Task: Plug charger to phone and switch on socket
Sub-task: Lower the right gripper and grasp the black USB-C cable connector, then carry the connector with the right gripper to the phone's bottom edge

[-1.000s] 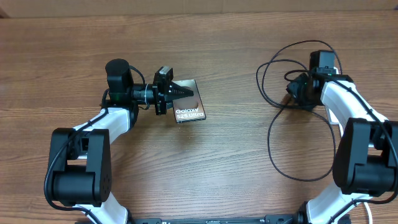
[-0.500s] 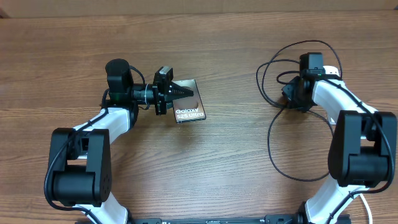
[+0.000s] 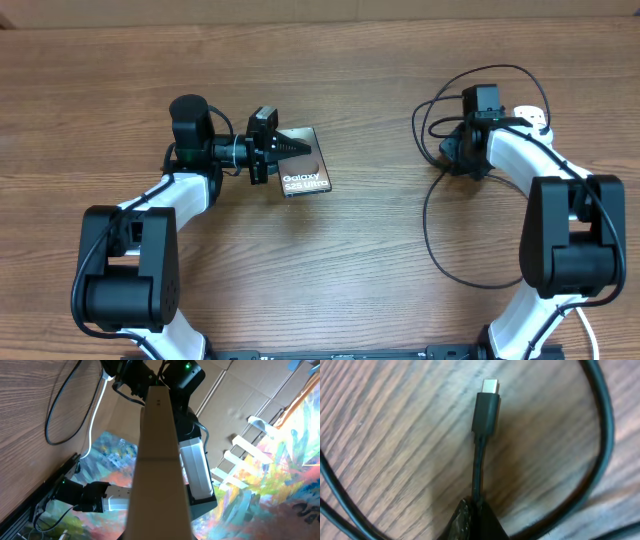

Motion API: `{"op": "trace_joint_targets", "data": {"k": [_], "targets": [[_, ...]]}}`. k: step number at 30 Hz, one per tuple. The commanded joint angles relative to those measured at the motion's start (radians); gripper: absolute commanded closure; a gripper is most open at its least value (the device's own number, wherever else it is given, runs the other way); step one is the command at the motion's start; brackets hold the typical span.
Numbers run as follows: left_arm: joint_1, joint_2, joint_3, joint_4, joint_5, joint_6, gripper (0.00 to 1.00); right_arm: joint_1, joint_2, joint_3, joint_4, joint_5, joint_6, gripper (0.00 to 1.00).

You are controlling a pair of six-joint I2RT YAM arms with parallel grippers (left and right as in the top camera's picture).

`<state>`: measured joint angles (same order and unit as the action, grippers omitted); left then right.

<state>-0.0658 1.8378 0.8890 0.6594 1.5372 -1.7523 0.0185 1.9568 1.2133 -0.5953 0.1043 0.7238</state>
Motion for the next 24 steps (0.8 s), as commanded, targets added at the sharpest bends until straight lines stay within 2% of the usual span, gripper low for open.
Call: {"op": "trace_joint_targets", "data": {"k": [1,6,12,17,21,24], "targets": [[0.000,0.001,0.029,0.015,0.003,0.018,0.96,-0.010,0.011,0.072,-0.026,-0.114,-0.211,0.96],[0.000,0.002,0.030,0.031,0.045,0.101,0.96,-0.007,-0.129,0.229,-0.222,-0.368,-0.364,0.96],[0.000,0.006,0.064,0.031,0.041,0.108,0.96,-0.005,-0.354,0.238,-0.479,-0.573,-0.584,0.96],[-0.005,0.025,0.160,0.031,0.027,0.153,0.96,0.002,-0.539,0.172,-0.661,-0.650,-0.689,0.96],[-0.014,0.076,0.243,0.031,0.029,0.160,0.96,0.015,-0.664,0.080,-0.699,-0.784,-0.742,0.96],[-0.028,0.135,0.294,0.030,0.035,0.159,0.96,0.054,-0.756,-0.007,-0.694,-0.813,-0.748,0.96]]}}
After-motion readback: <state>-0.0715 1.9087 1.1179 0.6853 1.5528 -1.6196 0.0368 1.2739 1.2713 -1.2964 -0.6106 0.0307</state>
